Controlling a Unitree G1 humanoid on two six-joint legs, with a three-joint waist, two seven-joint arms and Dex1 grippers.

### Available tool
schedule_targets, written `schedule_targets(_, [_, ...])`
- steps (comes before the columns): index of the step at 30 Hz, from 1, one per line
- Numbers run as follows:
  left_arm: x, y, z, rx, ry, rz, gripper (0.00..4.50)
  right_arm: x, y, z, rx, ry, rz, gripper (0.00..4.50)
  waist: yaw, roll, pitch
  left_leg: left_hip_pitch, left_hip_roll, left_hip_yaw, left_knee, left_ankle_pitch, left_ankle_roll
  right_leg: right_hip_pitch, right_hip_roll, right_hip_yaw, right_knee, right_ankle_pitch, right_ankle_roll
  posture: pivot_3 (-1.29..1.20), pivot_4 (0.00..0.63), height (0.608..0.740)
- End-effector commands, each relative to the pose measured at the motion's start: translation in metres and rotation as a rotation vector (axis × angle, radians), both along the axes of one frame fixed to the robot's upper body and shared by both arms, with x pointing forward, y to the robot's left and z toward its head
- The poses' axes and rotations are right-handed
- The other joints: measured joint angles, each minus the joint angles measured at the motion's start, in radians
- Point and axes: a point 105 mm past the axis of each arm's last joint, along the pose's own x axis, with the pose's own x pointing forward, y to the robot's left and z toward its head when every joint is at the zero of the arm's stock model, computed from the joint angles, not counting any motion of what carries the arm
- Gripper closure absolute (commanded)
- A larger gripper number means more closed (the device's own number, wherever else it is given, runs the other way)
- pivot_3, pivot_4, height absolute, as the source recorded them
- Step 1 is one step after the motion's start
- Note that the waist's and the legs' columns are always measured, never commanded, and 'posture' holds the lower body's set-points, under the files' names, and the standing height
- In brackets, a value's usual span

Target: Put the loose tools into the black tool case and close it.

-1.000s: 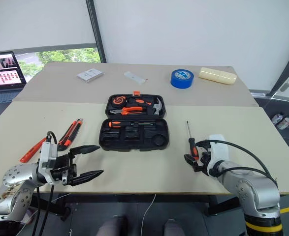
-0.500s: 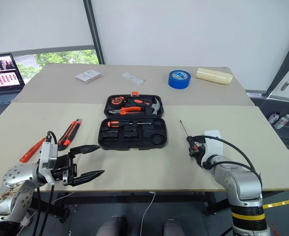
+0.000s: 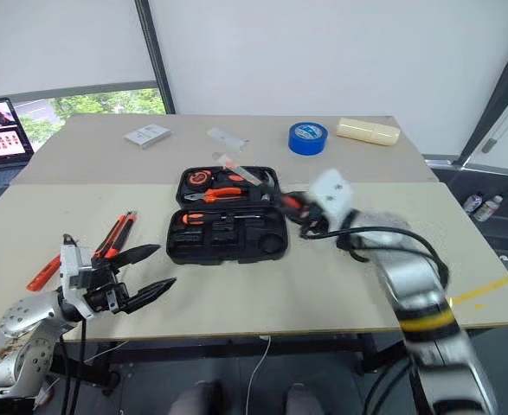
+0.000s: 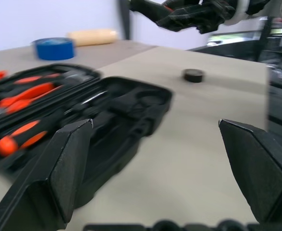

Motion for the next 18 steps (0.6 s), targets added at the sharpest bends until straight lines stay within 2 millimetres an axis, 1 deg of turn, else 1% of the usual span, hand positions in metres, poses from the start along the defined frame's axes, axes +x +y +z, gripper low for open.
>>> schedule_targets(1, [-0.002,0.003,0.007,-0.004,-0.041,0.036,0.0,0.018,0.009,-0.014,-0.189,-0.038,0.122,3.46,0.006,0.0,0.0,0.0,0.0,0.0,0.0,0.0,0.0,0.0,0.0,0.0,0.0,0.002,-0.002,0.0,0.15,0.74])
schedule_targets(2, [-0.002,0.003,0.007,-0.008,-0.044,0.041,0.0,0.024,0.01,-0.017,-0.225,-0.037,0.13,3.46,0.007,0.0,0.0,-0.002,0.0,0.001,0.0,0.0,0.0,-0.001,0.0,0.0,0.0,0.003,-0.002,0.0,0.15,0.74])
schedule_targets(3, [-0.003,0.002,0.007,-0.01,-0.046,0.046,0.0,0.029,0.01,-0.021,-0.275,-0.039,0.138,3.46,0.01,0.0,0.0,-0.003,-0.001,0.001,0.0,0.0,0.0,-0.002,0.0,0.0,0.0,0.005,0.001,0.0,0.15,0.74])
schedule_targets(5, [-0.005,0.0,0.006,-0.013,-0.052,0.061,0.0,0.039,0.007,-0.029,-0.36,-0.042,0.137,3.46,0.013,0.0,0.0,-0.006,-0.001,0.003,0.0,0.0,0.0,-0.006,-0.001,0.002,0.0,0.006,0.003,0.0,0.15,0.74])
schedule_targets(7, [-0.008,0.0,0.005,-0.015,-0.054,0.075,0.0,0.045,0.006,-0.032,-0.394,-0.036,0.135,3.46,0.017,0.0,0.0,-0.008,-0.001,0.004,-0.001,0.0,0.0,-0.01,-0.001,0.003,0.001,0.006,0.003,0.0,0.15,0.74])
schedule_targets(10, [-0.01,0.002,0.004,-0.013,-0.052,0.092,0.0,0.05,0.008,-0.033,-0.414,-0.04,0.134,3.46,0.016,0.0,0.0,-0.008,-0.001,0.004,-0.003,0.0,-0.001,-0.011,0.0,0.003,0.003,0.006,0.002,0.0,0.15,0.74])
schedule_targets(14, [-0.011,0.002,0.004,-0.007,-0.054,0.099,0.0,0.054,0.01,-0.035,-0.388,-0.012,0.115,3.46,0.015,0.0,0.0,-0.005,-0.001,0.004,-0.002,0.002,-0.003,-0.011,0.0,0.003,0.01,0.005,0.0,0.0,0.15,0.74])
schedule_targets(18, [-0.01,0.002,0.007,-0.001,-0.065,0.104,0.0,0.056,0.009,-0.031,-0.334,0.021,0.1,3.46,0.014,0.0,0.0,-0.003,0.0,0.004,-0.002,0.003,-0.005,-0.012,0.0,0.003,0.013,0.005,-0.003,0.0,0.15,0.74])
